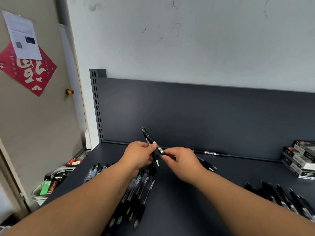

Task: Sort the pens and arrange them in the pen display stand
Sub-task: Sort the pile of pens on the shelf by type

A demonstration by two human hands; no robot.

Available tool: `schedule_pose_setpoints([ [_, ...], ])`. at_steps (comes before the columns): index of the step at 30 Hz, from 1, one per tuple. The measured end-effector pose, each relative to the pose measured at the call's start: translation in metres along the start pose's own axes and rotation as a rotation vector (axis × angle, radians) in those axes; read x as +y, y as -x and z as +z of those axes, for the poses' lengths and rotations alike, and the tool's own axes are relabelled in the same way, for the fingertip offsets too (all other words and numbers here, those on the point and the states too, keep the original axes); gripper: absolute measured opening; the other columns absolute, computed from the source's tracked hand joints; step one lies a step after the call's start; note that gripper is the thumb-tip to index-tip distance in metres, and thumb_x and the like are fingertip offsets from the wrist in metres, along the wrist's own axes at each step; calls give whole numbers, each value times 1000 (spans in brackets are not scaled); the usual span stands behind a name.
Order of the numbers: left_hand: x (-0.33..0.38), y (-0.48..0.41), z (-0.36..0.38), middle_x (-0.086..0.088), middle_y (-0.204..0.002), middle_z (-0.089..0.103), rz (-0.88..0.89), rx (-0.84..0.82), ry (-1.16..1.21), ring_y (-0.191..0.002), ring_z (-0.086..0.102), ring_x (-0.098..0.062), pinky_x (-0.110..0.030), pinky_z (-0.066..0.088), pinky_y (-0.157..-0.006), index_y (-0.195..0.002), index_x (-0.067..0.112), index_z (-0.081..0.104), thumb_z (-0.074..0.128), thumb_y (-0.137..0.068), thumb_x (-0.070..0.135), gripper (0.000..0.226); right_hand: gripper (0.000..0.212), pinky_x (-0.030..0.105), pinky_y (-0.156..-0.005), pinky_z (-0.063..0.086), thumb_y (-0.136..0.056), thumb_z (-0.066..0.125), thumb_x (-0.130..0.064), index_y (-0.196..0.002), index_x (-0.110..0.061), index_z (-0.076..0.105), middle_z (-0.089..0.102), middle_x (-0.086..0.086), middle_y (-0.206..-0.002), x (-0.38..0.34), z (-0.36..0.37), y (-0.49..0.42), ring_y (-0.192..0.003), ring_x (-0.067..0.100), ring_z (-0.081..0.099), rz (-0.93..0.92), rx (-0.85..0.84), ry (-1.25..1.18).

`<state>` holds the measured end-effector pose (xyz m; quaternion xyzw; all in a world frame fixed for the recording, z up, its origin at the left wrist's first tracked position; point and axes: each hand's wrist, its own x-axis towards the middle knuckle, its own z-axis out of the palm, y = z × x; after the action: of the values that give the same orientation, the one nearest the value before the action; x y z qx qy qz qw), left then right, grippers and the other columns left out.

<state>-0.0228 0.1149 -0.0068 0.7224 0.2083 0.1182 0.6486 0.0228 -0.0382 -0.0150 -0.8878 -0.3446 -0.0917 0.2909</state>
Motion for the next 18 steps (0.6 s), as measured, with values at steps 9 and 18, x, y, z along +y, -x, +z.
schedule_pose_setpoints([
  [9,3,3,-28,-11,-92,70,-35,-50,281,-83,69,-20,-25,53,-69,-94,5,64,61,-93,18,13,36,28,-67,45,-99,47,-37,-85,-14,70,65,-2,-72,-19,21,-17,-66,10,55,161,-102,-157],
  [18,-2,7,-48,-13,-100,73,8,-1,294,-94,70,-23,-26,54,-73,-97,7,66,62,-93,19,13,19,29,-72,56,-79,65,-25,-88,-10,72,71,4,-84,-25,44,-39,-86,22,67,403,-194,159],
])
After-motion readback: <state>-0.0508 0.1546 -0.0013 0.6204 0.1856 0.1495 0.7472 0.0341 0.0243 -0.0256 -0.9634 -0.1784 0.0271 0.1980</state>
